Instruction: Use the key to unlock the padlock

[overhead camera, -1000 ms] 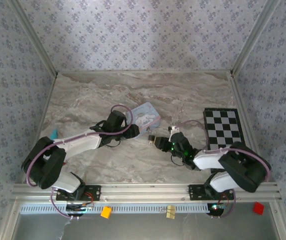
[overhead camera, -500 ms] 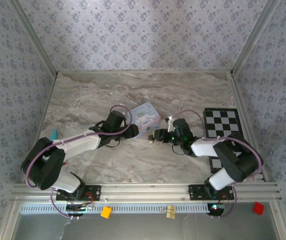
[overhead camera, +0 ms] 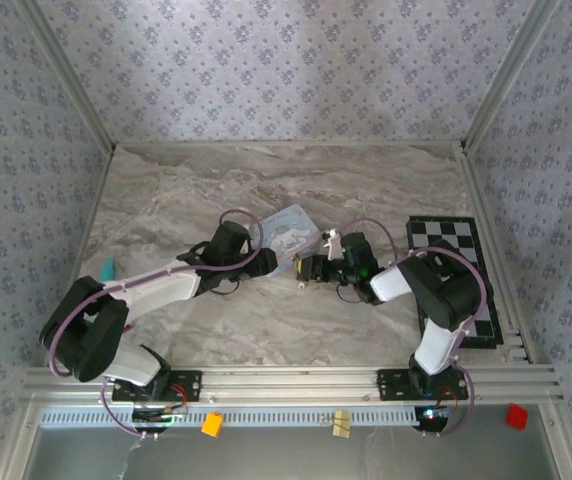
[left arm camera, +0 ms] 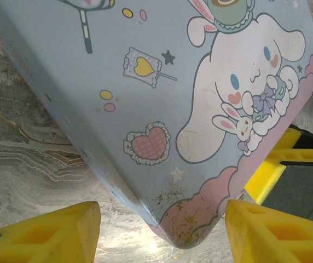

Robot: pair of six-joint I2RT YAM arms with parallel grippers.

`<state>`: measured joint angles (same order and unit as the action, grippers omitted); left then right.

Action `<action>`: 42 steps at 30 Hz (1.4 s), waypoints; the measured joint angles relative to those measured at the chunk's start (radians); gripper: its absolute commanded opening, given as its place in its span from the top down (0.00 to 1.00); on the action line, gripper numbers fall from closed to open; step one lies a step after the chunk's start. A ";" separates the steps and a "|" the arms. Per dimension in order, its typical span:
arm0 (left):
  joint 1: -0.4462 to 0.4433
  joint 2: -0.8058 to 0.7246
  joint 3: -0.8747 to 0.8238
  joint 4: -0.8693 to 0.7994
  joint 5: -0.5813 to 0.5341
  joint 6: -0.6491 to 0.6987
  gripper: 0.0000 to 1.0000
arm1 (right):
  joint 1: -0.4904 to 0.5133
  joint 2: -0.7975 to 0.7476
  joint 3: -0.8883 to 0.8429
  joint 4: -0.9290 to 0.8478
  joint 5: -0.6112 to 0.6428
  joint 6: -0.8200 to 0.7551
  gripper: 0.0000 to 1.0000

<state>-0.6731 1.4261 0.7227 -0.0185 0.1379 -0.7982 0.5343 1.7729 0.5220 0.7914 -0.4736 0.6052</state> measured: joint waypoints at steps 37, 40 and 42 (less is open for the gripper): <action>0.005 -0.007 -0.006 -0.006 -0.005 -0.008 0.39 | 0.033 0.090 -0.108 0.366 0.126 0.309 1.00; 0.005 -0.007 -0.006 -0.006 -0.005 -0.008 0.38 | 0.043 0.090 -0.108 0.380 0.153 0.352 1.00; 0.005 -0.007 -0.006 -0.006 -0.005 -0.010 0.38 | 0.049 0.090 -0.107 0.385 0.169 0.380 1.00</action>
<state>-0.6678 1.4189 0.7170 -0.0246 0.1333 -0.8082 0.5835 1.8626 0.4149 1.1763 -0.3042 0.9852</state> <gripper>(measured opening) 0.614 0.050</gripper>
